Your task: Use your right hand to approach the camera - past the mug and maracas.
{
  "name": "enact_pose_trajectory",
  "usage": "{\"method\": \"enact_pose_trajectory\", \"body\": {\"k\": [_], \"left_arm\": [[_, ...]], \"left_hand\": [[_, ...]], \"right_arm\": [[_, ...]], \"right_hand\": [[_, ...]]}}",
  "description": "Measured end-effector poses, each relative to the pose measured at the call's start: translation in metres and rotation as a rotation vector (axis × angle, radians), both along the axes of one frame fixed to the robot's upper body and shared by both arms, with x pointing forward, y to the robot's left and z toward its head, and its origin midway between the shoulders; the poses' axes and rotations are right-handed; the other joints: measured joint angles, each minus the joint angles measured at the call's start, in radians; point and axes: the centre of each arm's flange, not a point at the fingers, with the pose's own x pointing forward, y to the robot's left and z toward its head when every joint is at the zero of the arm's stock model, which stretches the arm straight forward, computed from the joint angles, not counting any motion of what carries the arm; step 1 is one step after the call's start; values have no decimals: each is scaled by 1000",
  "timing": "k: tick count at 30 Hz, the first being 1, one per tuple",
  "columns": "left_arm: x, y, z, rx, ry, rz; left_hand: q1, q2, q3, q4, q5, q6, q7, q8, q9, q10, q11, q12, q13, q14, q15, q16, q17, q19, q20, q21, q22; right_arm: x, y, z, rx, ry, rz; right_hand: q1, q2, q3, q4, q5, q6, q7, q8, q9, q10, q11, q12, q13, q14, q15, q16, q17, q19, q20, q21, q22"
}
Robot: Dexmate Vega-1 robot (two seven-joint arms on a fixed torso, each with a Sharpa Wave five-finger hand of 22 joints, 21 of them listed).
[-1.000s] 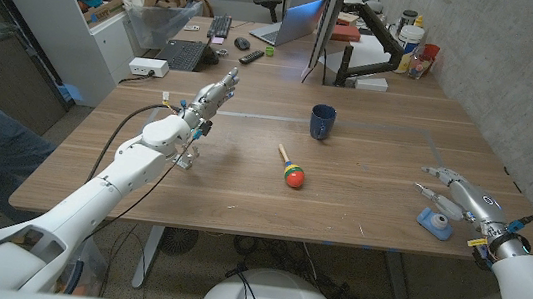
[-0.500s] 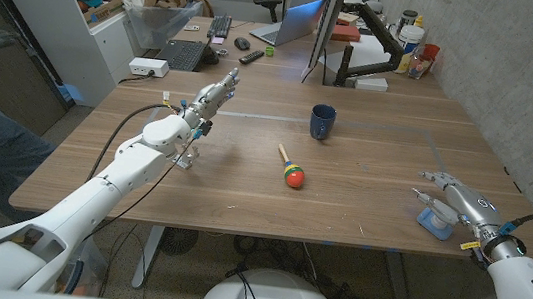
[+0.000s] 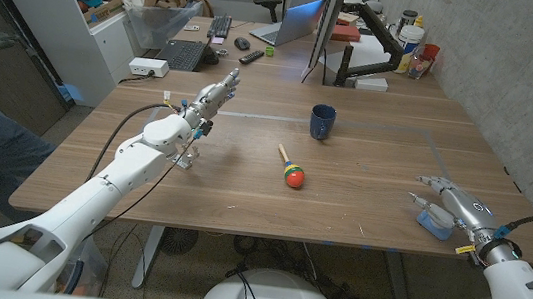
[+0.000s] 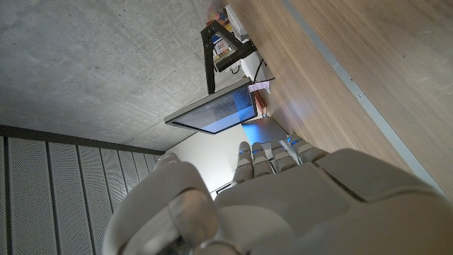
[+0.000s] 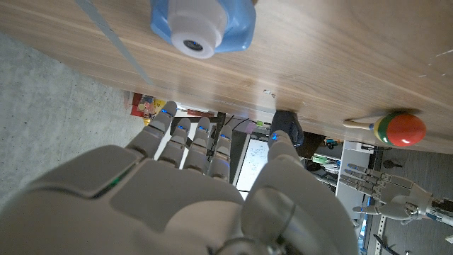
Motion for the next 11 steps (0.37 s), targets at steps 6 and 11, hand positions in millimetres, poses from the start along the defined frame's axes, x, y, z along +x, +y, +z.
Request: {"method": "enact_pose_trajectory", "body": {"k": [6, 11], "left_arm": [[0, 0, -1, 0, 1, -1], [0, -1, -2, -1, 3, -1]], "left_hand": [[4, 4, 0, 0, 0, 4, -4, 0, 0, 0, 0, 0, 0, 0, 0, 0, 0, 0, 0, 0, 0], [4, 4, -2, -2, 0, 4, -4, 0, 0, 0, 0, 0, 0, 0, 0, 0, 0, 0, 0, 0, 0]], "right_arm": [[1, 1, -2, -6, 3, -2], [1, 3, -2, -10, 5, 1]], "right_hand": [[0, 0, 0, 0, 0, 0, 0, 0, 0, 0, 0, 0, 0, 7, 0, 0, 0, 0, 0, 0, 0], [0, 0, 0, 0, 0, 0, 0, 0, 0, 0, 0, 0, 0, 9, -2, 0, 0, 0, 0, 0, 0]]}}
